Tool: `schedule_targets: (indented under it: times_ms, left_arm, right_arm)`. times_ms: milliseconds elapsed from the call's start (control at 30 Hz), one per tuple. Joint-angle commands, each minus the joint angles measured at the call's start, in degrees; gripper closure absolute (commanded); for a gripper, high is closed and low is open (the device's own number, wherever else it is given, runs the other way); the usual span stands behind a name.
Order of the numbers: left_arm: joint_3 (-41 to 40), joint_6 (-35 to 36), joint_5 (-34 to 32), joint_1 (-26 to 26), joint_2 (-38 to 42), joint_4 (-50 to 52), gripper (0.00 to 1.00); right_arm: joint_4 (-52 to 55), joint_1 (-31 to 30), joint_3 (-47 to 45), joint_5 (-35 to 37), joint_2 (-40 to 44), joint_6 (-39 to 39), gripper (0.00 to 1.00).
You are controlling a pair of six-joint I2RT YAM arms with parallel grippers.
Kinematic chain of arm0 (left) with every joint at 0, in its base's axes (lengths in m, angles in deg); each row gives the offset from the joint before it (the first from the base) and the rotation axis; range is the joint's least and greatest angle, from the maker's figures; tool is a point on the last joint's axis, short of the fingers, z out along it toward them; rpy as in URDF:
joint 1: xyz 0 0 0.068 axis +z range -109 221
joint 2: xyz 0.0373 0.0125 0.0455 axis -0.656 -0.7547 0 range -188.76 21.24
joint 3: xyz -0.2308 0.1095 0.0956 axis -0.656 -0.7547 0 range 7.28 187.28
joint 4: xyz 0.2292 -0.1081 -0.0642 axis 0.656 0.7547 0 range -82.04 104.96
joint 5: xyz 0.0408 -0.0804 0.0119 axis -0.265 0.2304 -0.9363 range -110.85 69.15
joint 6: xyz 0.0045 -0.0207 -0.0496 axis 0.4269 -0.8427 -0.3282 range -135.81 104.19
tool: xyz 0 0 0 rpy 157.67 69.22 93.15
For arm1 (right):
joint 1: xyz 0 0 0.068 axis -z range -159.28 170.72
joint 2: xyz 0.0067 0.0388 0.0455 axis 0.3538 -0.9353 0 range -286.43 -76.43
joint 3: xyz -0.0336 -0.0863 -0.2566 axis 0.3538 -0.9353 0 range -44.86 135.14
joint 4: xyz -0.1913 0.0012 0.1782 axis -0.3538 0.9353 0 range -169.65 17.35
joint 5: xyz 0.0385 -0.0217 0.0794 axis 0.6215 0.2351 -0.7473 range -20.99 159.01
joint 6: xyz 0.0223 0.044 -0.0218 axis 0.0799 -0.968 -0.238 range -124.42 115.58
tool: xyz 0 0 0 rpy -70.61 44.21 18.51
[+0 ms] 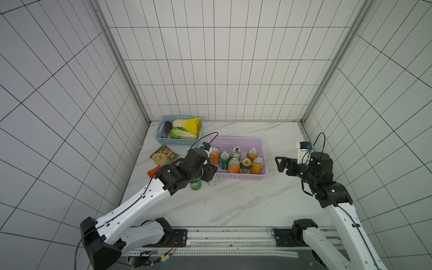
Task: Take out the drinks from the basket
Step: Place the drink at the center of the board.
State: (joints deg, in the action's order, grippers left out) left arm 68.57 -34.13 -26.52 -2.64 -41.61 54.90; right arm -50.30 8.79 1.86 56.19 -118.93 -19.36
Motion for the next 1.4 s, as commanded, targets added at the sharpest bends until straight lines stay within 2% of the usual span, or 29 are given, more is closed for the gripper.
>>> schedule_targets:
  times_ms: [0,233,567,1367]
  left_arm:
    - [-0.68,-0.77,-2.35,-0.45,1.09,-6.51,0.57]
    - [-4.56,-0.73,-3.21,-0.53,-1.57,-11.3,0.58]
    - [-5.39,-0.32,-4.99,-1.23,-6.34,-12.82,0.58]
    - [-8.2,-1.1,-7.52,-2.07,-13.32,-18.27,0.5]
  right_arm:
    - [-1.24,0.8,0.3,-0.56,0.75,-0.44,0.01]
    - [-1.04,0.79,1.02,-0.54,0.58,-0.44,0.01]
    - [-0.95,0.8,1.27,-0.34,0.04,-0.26,0.0]
    - [-1.14,0.83,1.01,-0.15,-1.2,0.25,0.01]
